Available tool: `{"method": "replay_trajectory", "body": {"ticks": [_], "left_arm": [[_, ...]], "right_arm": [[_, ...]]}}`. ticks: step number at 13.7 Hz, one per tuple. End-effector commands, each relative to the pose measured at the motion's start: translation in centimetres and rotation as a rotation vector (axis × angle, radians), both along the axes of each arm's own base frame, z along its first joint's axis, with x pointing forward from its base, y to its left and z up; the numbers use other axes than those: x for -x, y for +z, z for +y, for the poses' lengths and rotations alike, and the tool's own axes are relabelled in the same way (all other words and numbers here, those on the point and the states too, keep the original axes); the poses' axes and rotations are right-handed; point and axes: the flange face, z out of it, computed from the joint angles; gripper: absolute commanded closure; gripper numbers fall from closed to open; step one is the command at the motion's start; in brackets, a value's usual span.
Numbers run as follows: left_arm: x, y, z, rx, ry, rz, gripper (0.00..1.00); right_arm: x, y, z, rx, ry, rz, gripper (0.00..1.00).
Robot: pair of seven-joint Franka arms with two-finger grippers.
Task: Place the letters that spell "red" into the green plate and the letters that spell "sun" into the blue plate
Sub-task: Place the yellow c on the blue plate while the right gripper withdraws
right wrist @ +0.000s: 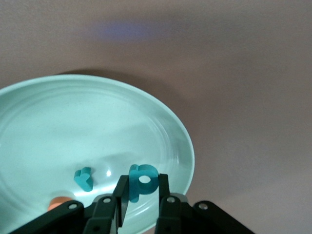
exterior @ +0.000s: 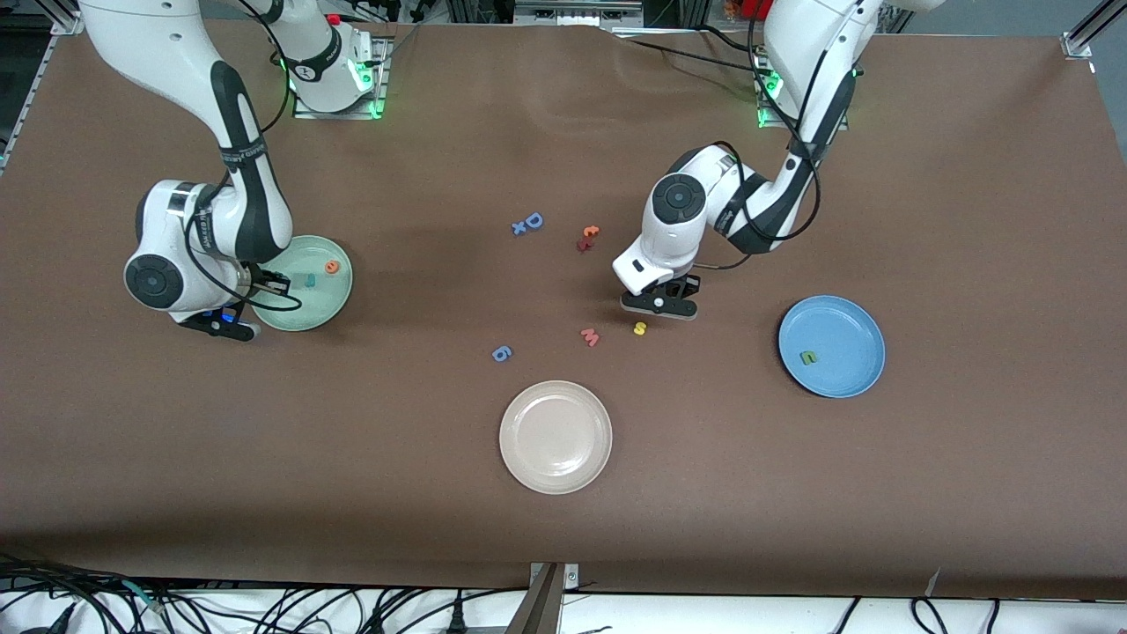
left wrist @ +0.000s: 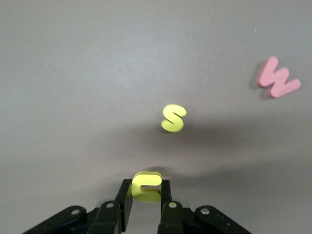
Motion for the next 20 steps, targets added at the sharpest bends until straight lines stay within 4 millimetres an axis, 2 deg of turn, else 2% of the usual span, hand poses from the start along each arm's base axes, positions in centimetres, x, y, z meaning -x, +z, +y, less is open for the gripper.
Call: {"method": "replay_trajectory", "body": {"ticks": [1,3,4,6,8,9,13,16,18,20], "left_arm": [[-1.5,1.9,2.5,-0.032,-0.054,-0.006,0.78],[-2.6,2.6,4.7,-0.047,-0.078,0.013,0.78],[-3.2,2.8,5.8,-0.049,-0.089,0.018,0.78],[-4.5,3.5,7.8,-0.043,-0.101,0.015,0.78],[-5.6,5.2,9.2,-0.061,-0.129,0.041,0.78],[-6.4,6.4,10.6,-0.07,-0.139,0.055,0.78],[-9.8,10.5,18.7,-0.069,-0.264,0.092,0.78],[-10.1,11.1,21.2,-0.075,-0.257,0.115,0.78],[-10.5,10.6,23.7,-0.082,-0.231,0.126,0.78],[-11.0,10.3,26.1,-0.073,-0.265,0.134,0.78]], "right_arm": [[0.1,0.0,0.5,-0.045,-0.026,-0.009,0.59],[0.0,0.4,0.6,-0.05,-0.026,-0.011,0.29],[-0.1,0.8,0.8,-0.055,-0.023,-0.013,0.2],[-0.6,3.0,0.8,-0.075,-0.029,-0.023,0.09],[-1.4,6.9,0.5,-0.099,-0.05,-0.003,0.06],[-2.1,9.0,0.2,-0.106,-0.057,0.002,0.06],[-4.0,17.6,-0.9,-0.14,-0.069,-0.051,0.02],[-4.5,23.3,-1.7,-0.16,-0.06,-0.164,0.02],[-5.2,26.2,-2.2,-0.107,-0.029,-0.211,0.02],[-5.4,27.2,-2.0,-0.096,-0.027,-0.229,0.02]]}}
